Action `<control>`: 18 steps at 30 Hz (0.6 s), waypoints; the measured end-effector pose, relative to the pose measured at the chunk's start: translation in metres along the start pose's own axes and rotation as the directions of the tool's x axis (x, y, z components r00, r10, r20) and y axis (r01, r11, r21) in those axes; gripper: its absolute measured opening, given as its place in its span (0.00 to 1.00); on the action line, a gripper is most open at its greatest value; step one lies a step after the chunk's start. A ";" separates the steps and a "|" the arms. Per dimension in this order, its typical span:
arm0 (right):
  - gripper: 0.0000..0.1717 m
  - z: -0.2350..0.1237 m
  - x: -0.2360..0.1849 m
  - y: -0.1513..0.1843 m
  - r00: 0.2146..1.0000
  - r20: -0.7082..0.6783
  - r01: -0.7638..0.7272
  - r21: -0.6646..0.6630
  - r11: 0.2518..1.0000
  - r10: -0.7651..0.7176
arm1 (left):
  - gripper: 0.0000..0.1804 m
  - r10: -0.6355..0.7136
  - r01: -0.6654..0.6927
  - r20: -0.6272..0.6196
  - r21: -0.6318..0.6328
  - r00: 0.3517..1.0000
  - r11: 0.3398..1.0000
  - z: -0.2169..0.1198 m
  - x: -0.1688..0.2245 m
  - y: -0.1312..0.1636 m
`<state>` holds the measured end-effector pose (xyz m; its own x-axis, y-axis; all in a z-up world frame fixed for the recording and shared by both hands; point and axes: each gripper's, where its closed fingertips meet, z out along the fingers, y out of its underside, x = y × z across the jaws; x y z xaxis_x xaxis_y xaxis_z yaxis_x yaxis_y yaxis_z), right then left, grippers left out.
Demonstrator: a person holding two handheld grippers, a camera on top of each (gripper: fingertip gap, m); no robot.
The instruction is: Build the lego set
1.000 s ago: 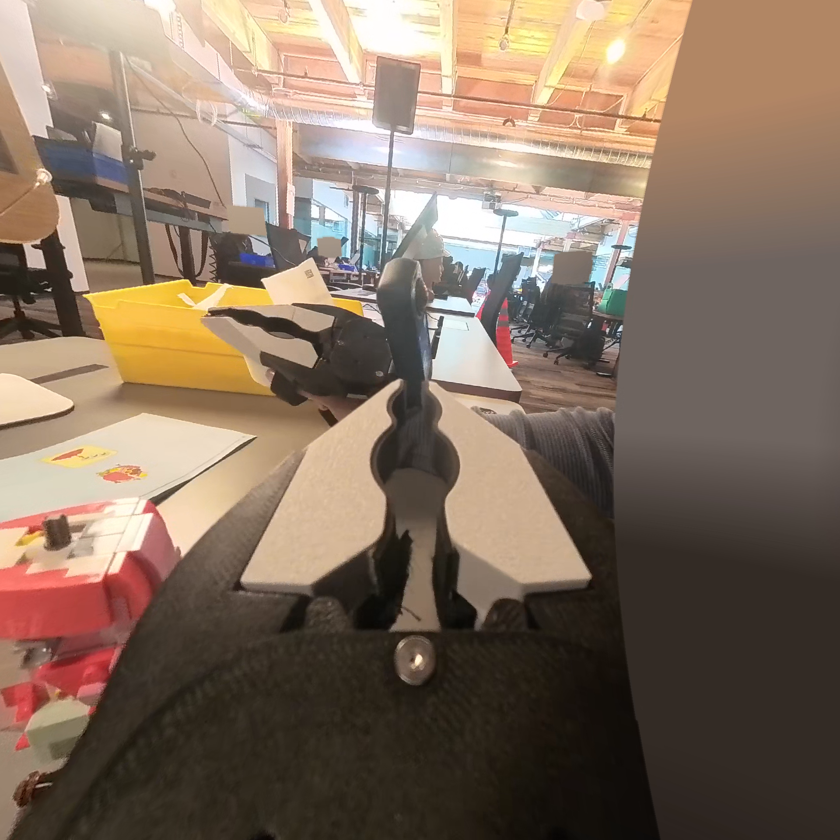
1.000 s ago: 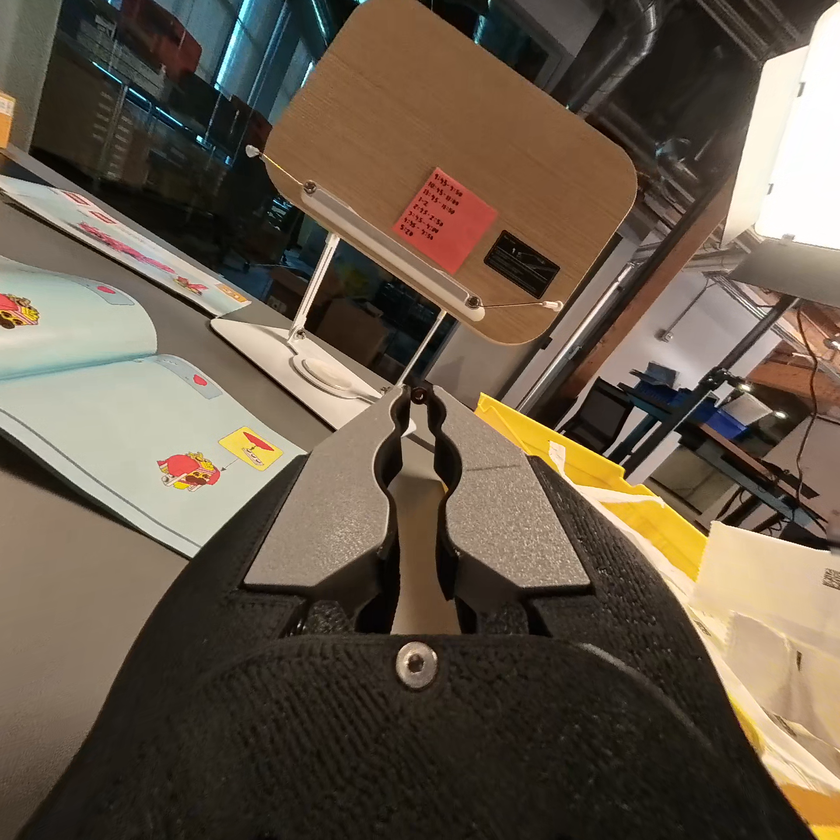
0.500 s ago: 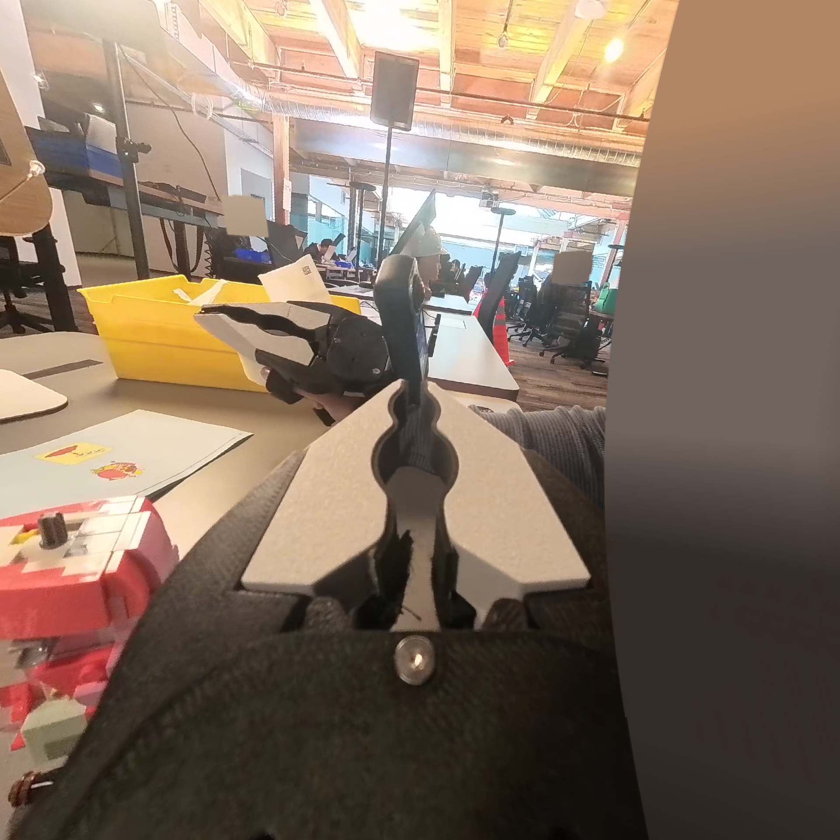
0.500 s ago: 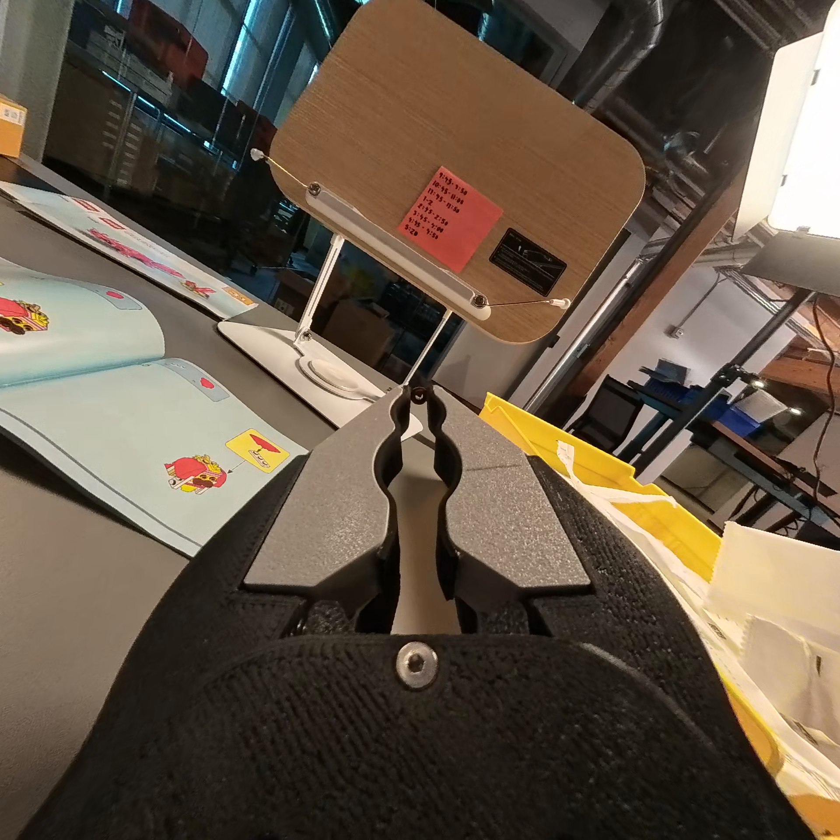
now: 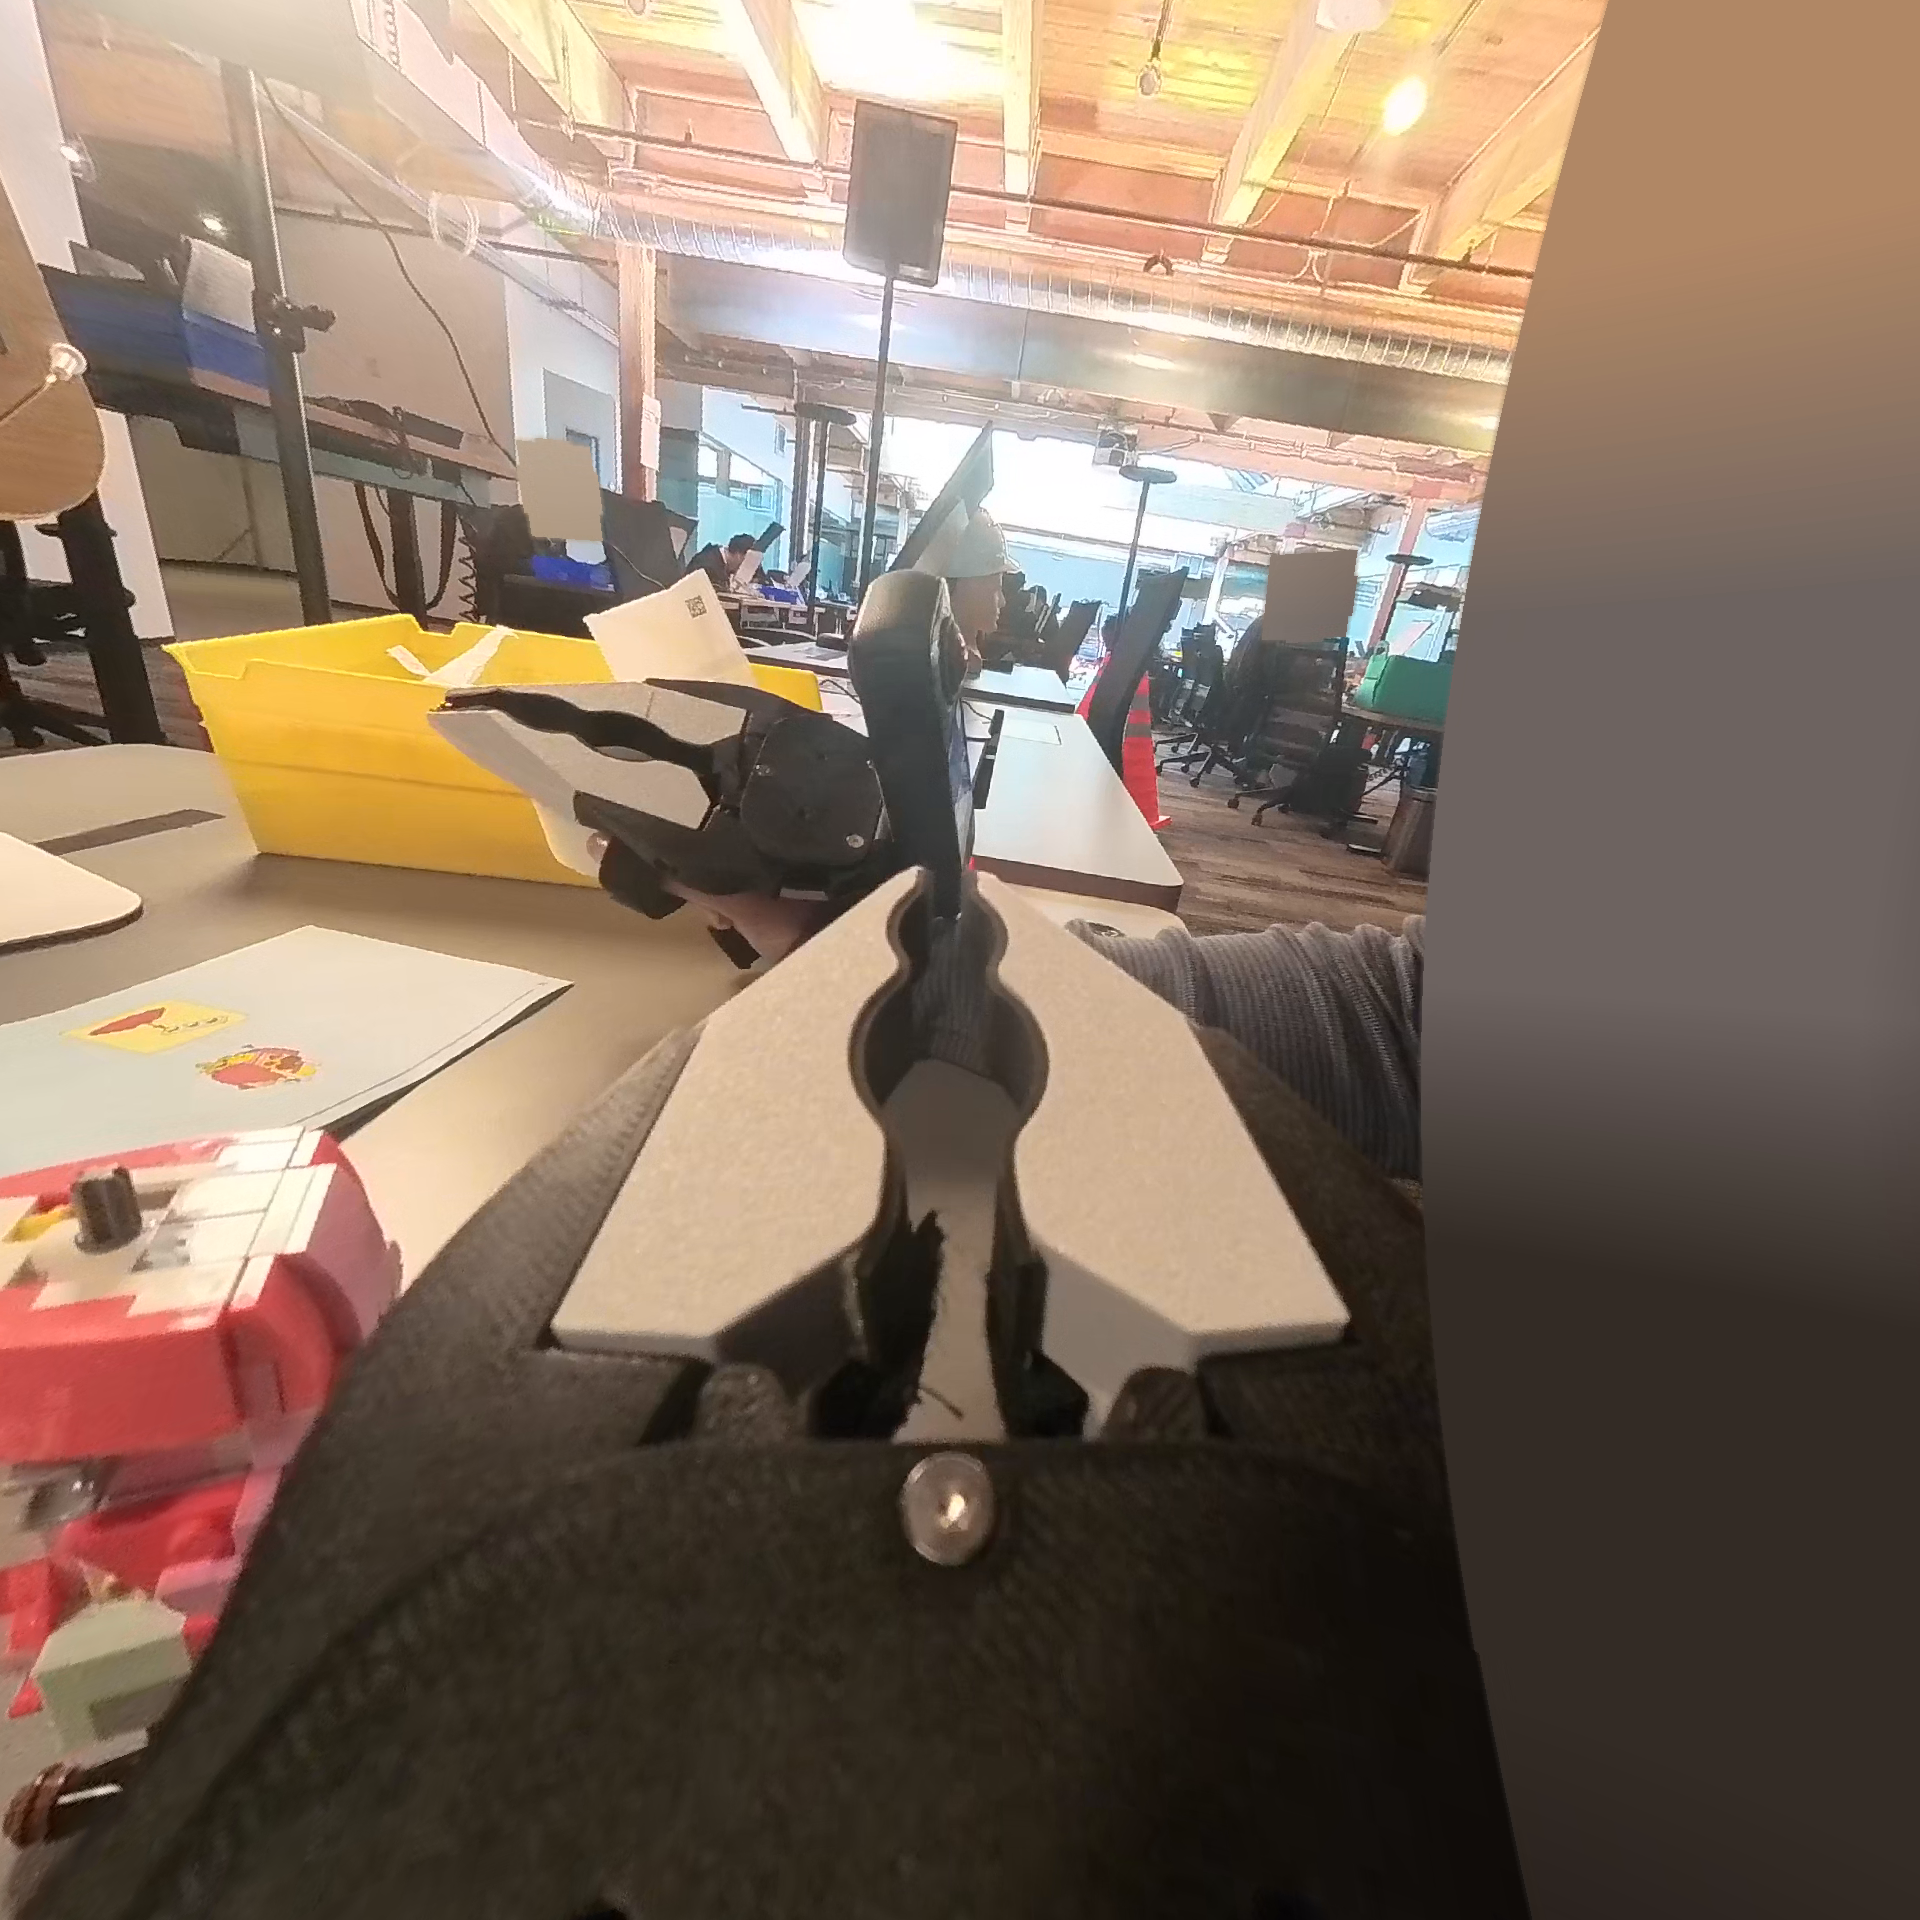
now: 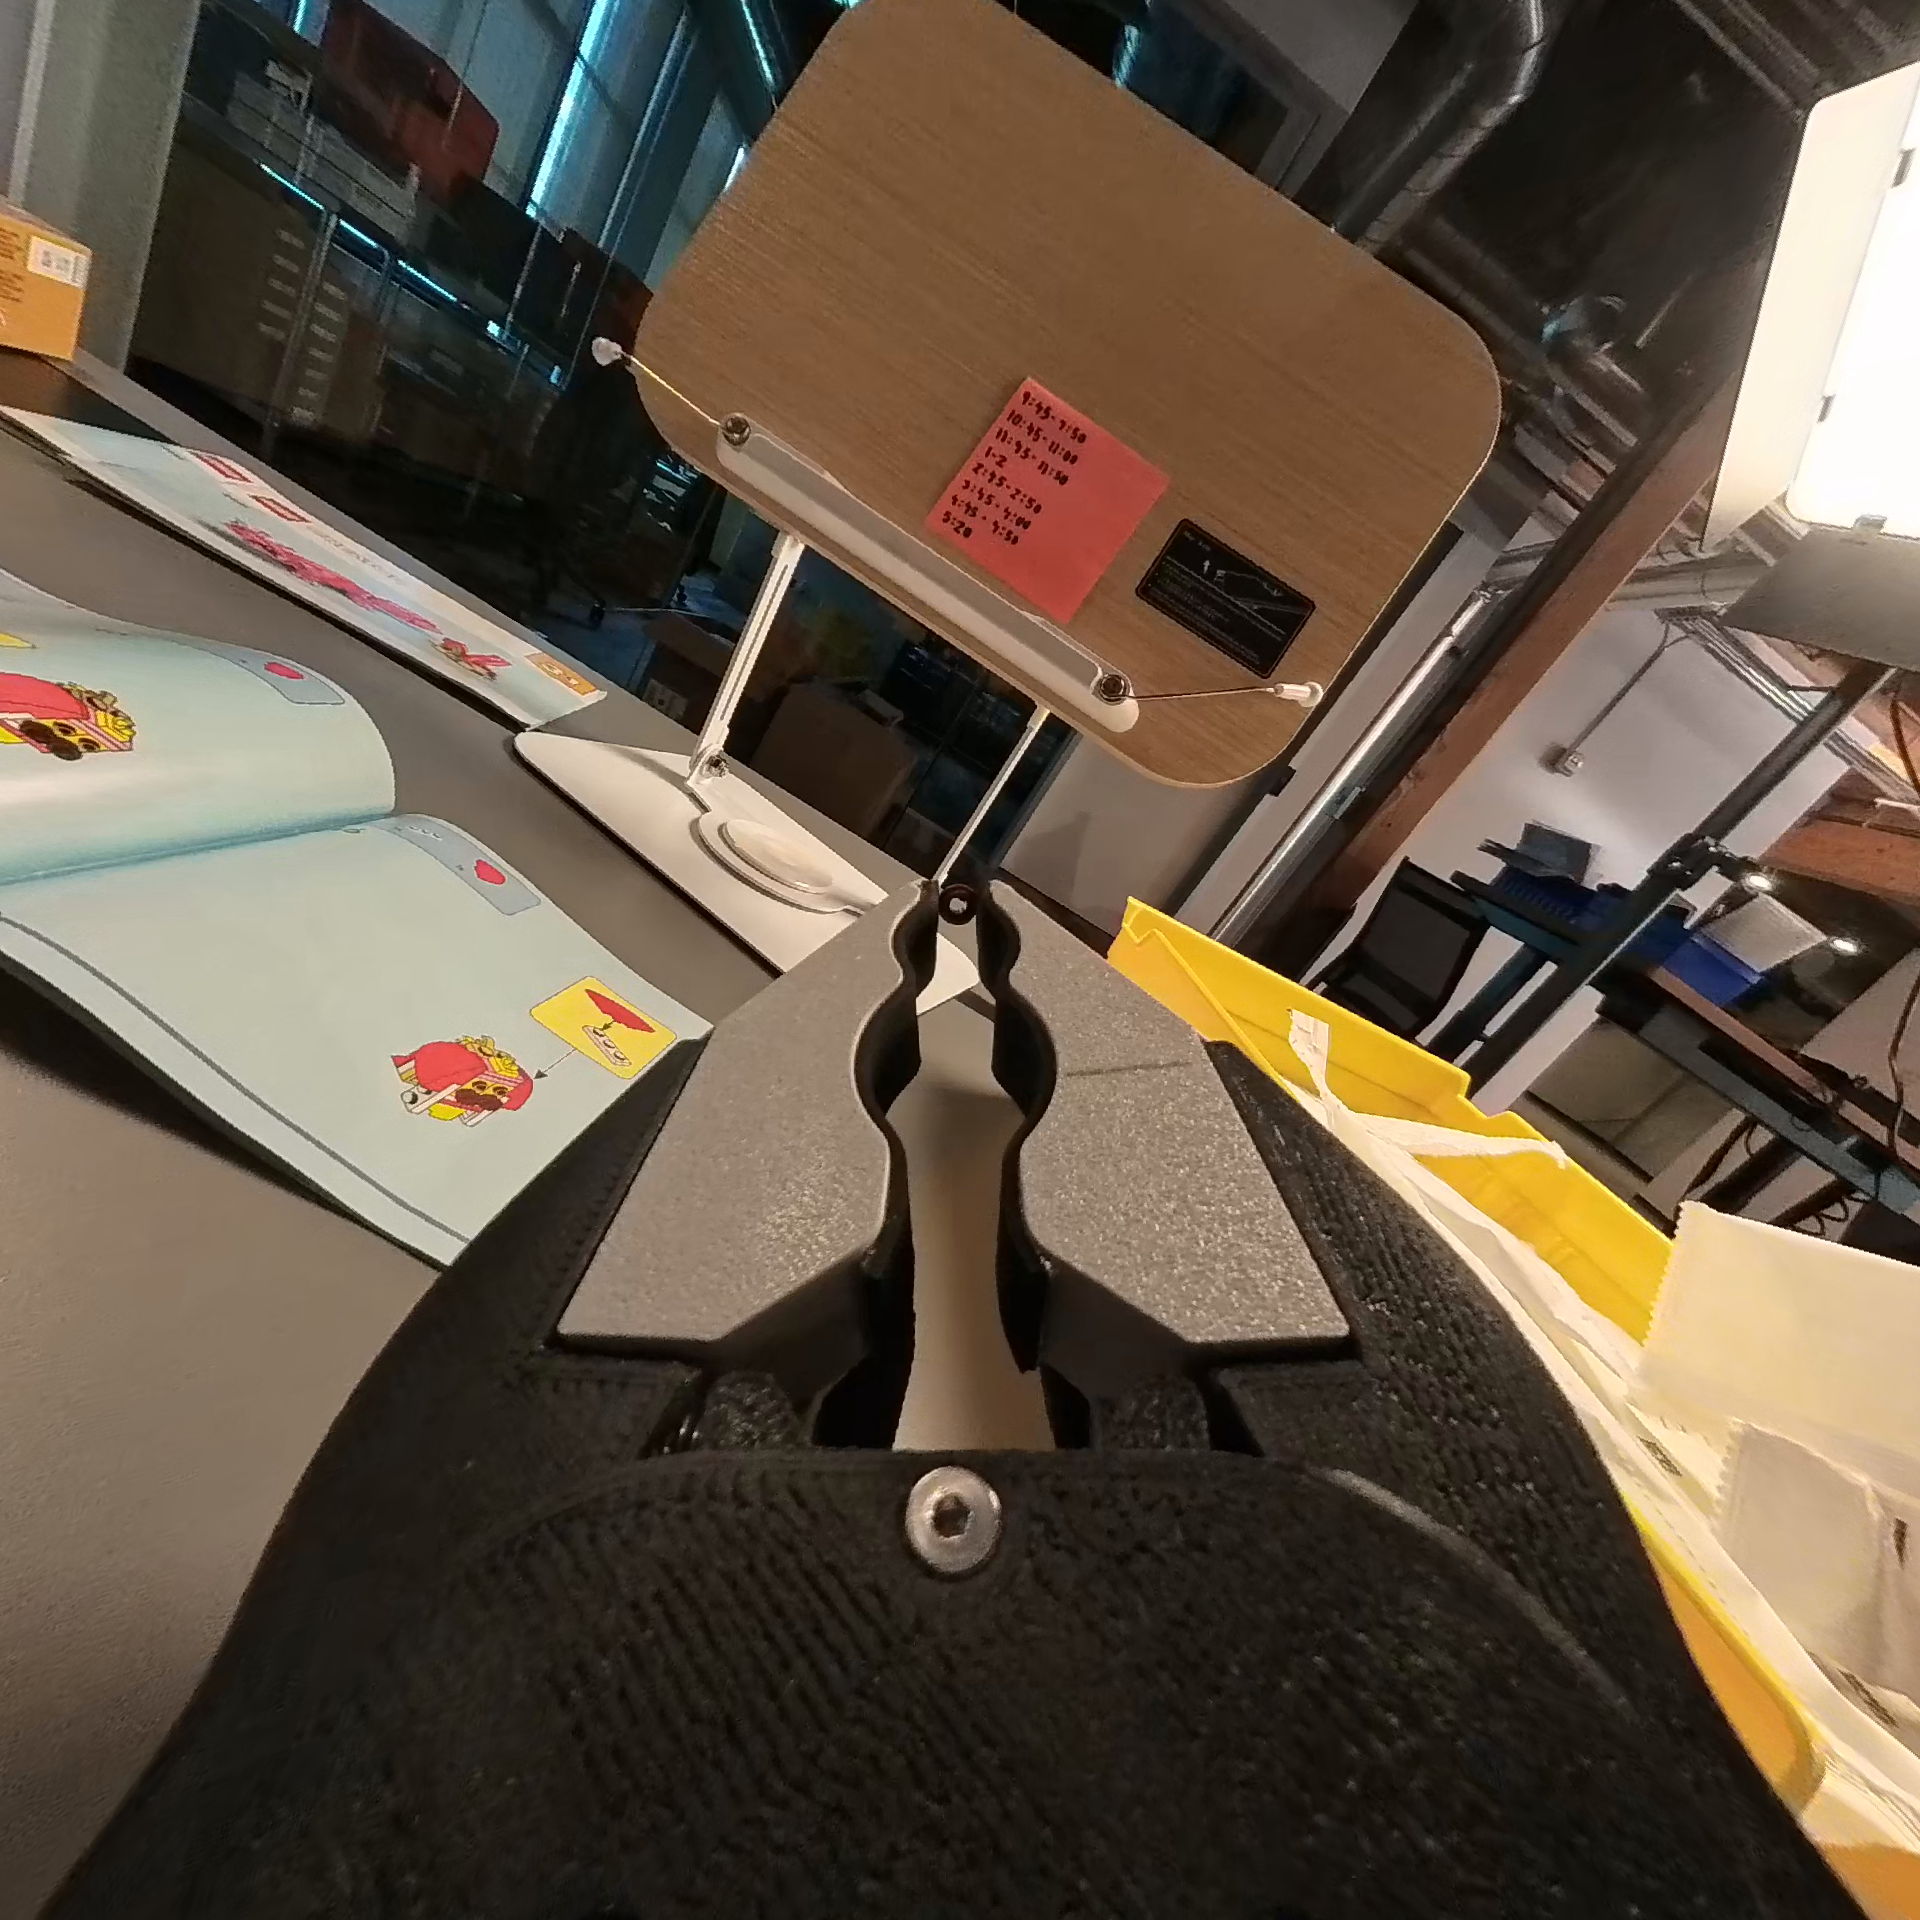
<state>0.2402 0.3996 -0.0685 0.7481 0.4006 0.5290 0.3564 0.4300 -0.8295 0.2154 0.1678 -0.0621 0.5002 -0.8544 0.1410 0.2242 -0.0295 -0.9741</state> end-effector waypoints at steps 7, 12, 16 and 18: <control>0.03 0.000 -0.001 0.000 1.000 0.006 0.000 -0.001 1.000 0.000 | 0.02 -0.005 0.005 -0.001 -0.002 1.000 1.000 0.000 0.000 0.000; 0.03 0.000 -0.001 0.000 1.000 0.008 0.000 -0.002 1.000 0.000 | 0.02 -0.003 0.003 -0.003 -0.004 1.000 1.000 0.000 0.000 0.001; 0.03 0.001 -0.002 0.001 1.000 0.009 0.001 -0.002 1.000 -0.001 | 0.01 -0.004 0.004 -0.005 -0.007 1.000 1.000 0.001 0.001 0.001; 0.03 0.001 -0.002 0.001 1.000 0.010 0.002 -0.002 1.000 -0.002 | 0.01 -0.007 0.007 -0.005 -0.007 1.000 1.000 0.001 0.000 0.001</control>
<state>0.2387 0.3996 -0.0700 0.7417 0.4080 0.5323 0.3590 0.4288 -0.8290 0.2164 0.1678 -0.0632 0.4949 -0.8565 0.1465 0.2213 -0.0388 -0.9744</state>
